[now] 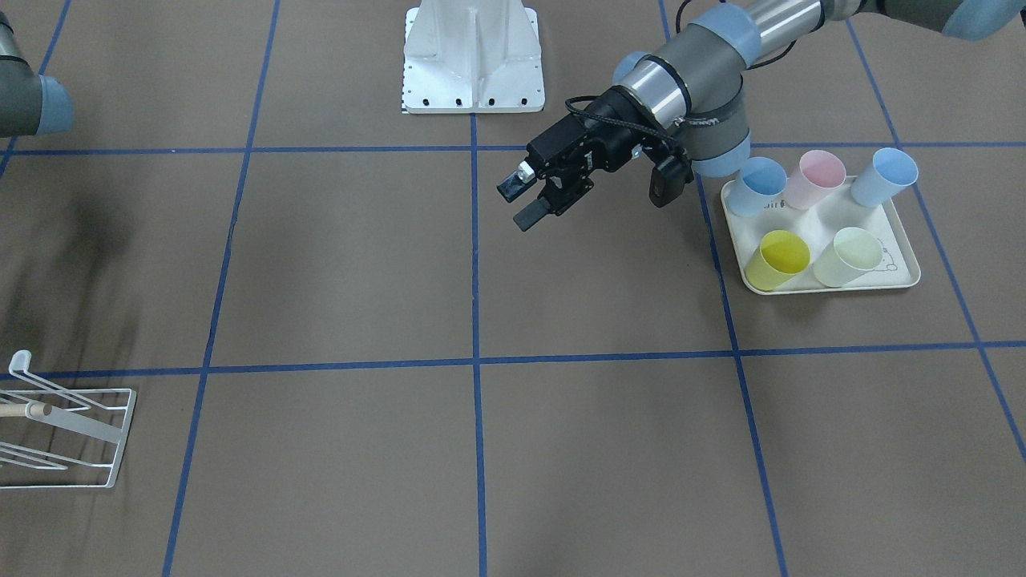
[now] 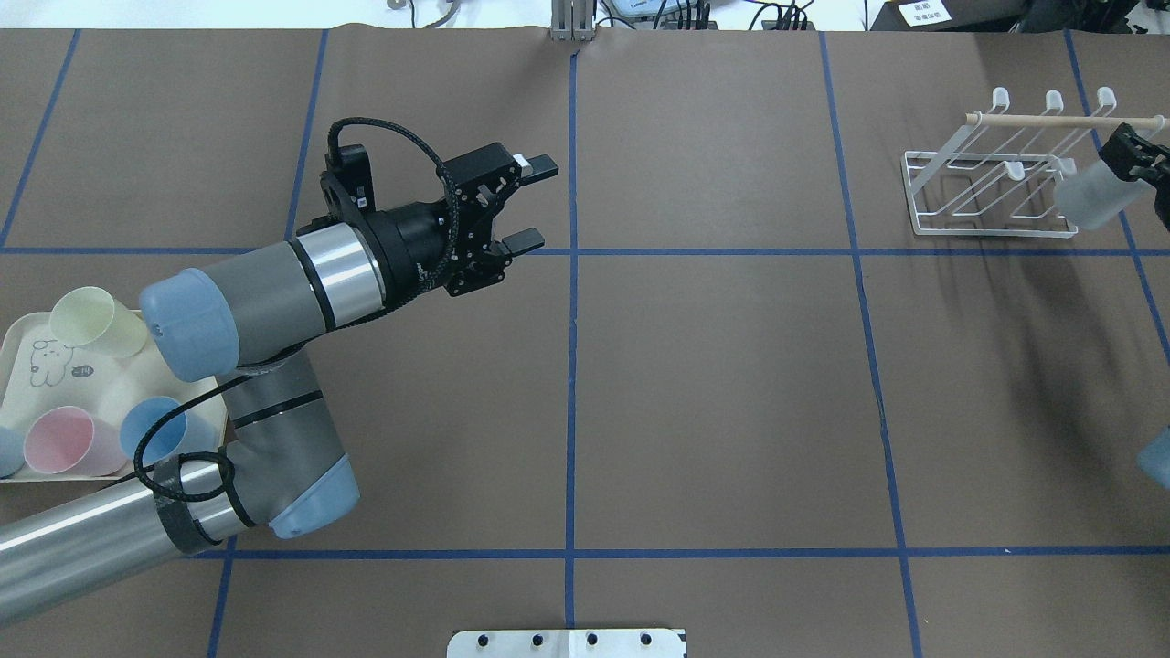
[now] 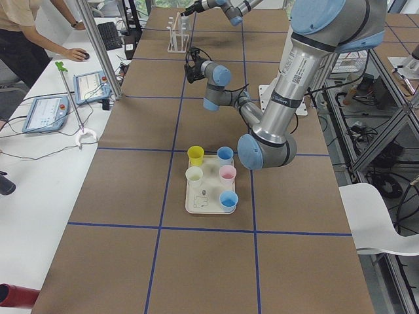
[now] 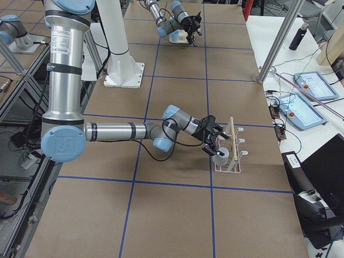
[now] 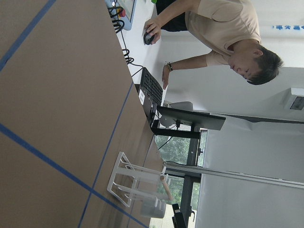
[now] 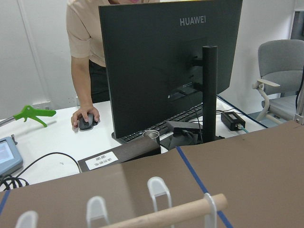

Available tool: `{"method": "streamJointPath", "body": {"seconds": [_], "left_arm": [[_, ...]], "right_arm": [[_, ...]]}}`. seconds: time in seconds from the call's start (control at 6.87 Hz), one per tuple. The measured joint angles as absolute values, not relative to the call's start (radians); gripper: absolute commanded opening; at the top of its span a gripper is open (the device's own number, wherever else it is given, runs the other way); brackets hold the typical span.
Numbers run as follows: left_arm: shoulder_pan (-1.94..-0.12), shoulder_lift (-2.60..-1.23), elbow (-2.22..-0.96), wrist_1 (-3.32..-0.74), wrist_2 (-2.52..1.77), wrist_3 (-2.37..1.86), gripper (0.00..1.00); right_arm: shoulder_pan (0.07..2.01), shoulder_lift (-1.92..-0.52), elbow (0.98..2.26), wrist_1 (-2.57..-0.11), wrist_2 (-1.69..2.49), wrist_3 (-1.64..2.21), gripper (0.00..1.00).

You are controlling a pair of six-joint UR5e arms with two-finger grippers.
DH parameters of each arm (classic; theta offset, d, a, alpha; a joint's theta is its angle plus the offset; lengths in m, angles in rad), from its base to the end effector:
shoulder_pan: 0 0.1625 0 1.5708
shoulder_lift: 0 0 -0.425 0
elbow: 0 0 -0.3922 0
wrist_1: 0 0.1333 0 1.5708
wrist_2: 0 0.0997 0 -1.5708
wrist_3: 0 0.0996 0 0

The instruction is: Transfer IKEA cup to right arm and place on rack

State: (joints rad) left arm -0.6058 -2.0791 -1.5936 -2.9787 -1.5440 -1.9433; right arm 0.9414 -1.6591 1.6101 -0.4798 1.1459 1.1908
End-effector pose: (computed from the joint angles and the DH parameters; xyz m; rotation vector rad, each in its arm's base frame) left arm 0.4175 -0.4546 0.2063 0.2509 1.9834 -0.6681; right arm -0.1433 -0.4930 0.5648 0.9553 -0.5864 0.7240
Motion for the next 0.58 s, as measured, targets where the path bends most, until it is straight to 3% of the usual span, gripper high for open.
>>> {"method": "streamJointPath", "body": {"seconds": [0.29, 0.58], "left_arm": [[-0.745, -2.059, -1.613, -2.811, -1.677, -1.716, 1.00], [-0.963, -1.956, -1.665, -2.557, -1.933, -1.401, 0.99]], "right_arm": [[0.940, -1.658, 1.680, -0.481, 1.235, 1.223, 1.00], [0.940, -1.657, 1.740, -0.482, 1.345, 1.290, 1.00]]}}
